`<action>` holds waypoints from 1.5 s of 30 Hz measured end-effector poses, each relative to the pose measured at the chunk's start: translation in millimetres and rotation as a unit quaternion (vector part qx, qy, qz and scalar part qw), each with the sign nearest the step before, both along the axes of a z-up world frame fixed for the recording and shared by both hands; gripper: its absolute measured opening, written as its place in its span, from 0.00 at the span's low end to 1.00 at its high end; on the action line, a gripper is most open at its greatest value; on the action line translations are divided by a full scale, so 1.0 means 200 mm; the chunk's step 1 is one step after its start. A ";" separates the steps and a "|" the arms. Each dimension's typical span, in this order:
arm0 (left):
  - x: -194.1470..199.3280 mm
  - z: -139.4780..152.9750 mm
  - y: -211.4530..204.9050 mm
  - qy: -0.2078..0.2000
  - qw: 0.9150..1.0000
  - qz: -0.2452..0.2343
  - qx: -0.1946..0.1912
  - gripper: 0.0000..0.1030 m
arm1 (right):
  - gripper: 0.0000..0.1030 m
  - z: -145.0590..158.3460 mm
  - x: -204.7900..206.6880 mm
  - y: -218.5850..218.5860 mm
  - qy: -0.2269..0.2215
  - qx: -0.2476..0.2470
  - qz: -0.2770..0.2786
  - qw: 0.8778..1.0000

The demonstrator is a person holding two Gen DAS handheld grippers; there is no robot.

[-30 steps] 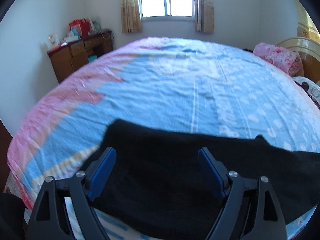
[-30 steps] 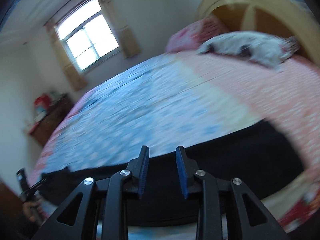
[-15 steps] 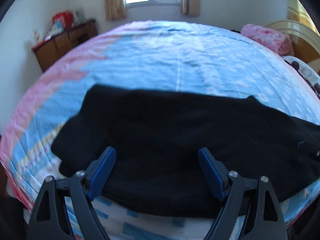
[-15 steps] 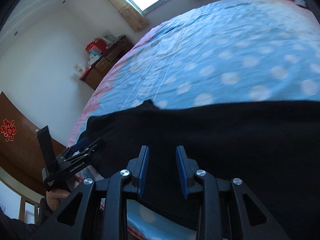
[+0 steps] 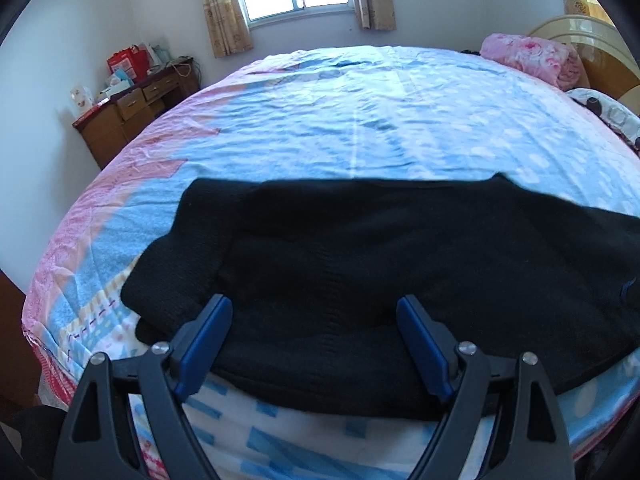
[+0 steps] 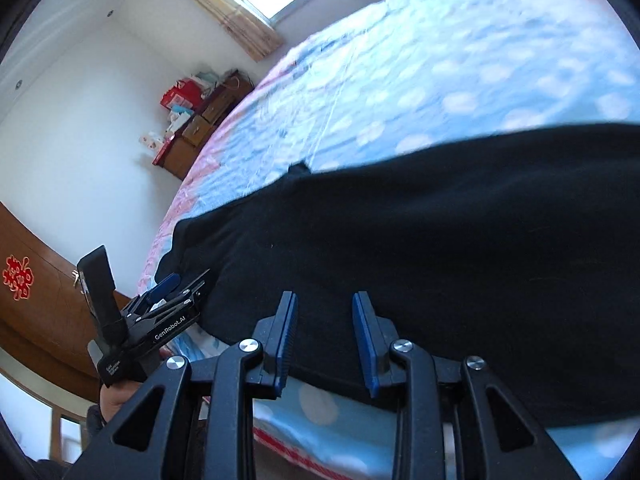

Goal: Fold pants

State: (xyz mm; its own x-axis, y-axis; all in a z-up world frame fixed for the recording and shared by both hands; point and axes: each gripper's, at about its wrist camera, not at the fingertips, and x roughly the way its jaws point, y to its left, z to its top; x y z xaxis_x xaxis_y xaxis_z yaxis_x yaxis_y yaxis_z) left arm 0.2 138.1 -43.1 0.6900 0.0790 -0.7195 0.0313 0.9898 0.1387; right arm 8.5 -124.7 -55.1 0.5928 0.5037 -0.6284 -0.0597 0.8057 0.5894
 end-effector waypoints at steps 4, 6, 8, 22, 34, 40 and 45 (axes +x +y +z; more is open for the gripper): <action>-0.06 0.06 -0.09 -0.022 1.000 -0.009 -0.007 0.85 | 0.30 0.10 -0.09 -0.19 -0.031 0.007 -0.049 0.998; -0.07 0.07 -0.13 -0.023 0.999 -0.015 -0.028 0.87 | 0.30 0.18 -0.14 -0.32 -0.050 0.012 -0.083 0.995; -0.07 0.04 -0.16 -0.020 0.999 -0.015 -0.048 0.87 | 0.30 0.25 -0.23 -0.50 -0.075 0.023 -0.134 0.988; -0.06 -0.11 -0.24 -0.003 0.999 0.018 -0.042 0.96 | 0.59 0.31 -1.29 -1.68 -0.164 0.028 -0.525 0.834; -0.05 -0.10 -0.24 0.011 0.999 0.016 -0.041 0.97 | 0.59 0.20 -1.14 -1.74 -0.133 0.014 -0.504 0.854; -0.05 -0.10 -0.24 0.013 0.999 0.014 -0.044 0.97 | 0.59 0.24 -1.08 -1.79 -0.120 -0.067 -0.546 0.826; -0.05 -0.10 -0.25 0.013 0.999 0.016 -0.044 0.97 | 0.59 0.21 -1.05 -1.79 -0.116 -0.055 -0.511 0.850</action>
State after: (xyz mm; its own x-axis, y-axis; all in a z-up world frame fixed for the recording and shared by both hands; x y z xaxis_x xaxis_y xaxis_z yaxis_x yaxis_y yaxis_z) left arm -9.7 89.1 -63.0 0.6691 0.0374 -0.7422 0.0012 0.9987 0.0515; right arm -201.8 -483.5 -13.7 0.8000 -0.4033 -0.4443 0.5999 0.5564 0.5750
